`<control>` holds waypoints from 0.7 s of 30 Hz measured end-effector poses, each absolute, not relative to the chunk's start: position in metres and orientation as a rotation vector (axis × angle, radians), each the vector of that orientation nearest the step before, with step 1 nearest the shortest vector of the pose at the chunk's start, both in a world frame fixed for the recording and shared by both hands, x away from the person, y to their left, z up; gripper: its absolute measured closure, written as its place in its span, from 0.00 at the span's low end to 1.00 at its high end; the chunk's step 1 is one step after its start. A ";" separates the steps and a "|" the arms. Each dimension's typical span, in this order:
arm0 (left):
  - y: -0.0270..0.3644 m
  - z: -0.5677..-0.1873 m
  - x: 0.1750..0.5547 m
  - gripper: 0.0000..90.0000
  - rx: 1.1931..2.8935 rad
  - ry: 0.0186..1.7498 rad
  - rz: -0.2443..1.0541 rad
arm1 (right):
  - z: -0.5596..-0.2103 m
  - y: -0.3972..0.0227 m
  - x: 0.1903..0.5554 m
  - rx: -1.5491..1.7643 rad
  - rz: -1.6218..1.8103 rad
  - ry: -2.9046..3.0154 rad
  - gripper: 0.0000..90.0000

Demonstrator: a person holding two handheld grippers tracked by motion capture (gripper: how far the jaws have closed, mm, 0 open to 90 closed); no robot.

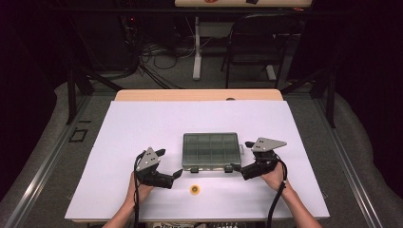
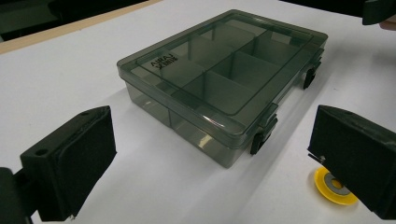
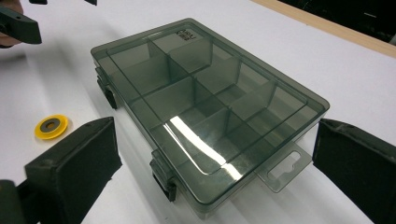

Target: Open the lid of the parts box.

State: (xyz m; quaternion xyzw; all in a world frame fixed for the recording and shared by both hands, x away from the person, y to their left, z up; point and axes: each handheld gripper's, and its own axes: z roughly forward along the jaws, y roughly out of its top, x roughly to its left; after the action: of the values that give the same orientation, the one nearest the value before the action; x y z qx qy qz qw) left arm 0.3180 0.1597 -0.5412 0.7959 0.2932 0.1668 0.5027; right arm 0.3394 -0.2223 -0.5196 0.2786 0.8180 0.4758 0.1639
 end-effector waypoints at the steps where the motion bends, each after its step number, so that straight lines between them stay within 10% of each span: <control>1: 0.159 -0.542 0.321 0.00 1.932 0.710 0.391 | -0.521 -0.222 0.340 0.800 1.354 2.335 0.00; 21: 0.149 -0.550 0.332 0.01 2.016 0.704 0.353 | -0.533 -0.226 0.340 0.829 1.284 2.391 0.00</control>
State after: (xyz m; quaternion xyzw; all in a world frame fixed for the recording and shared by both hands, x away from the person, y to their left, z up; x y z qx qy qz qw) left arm 0.3321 0.1488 -0.5497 0.8223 0.2871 0.1441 0.4696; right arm 0.3397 -0.2261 -0.5328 0.2887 0.8329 0.4472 0.1516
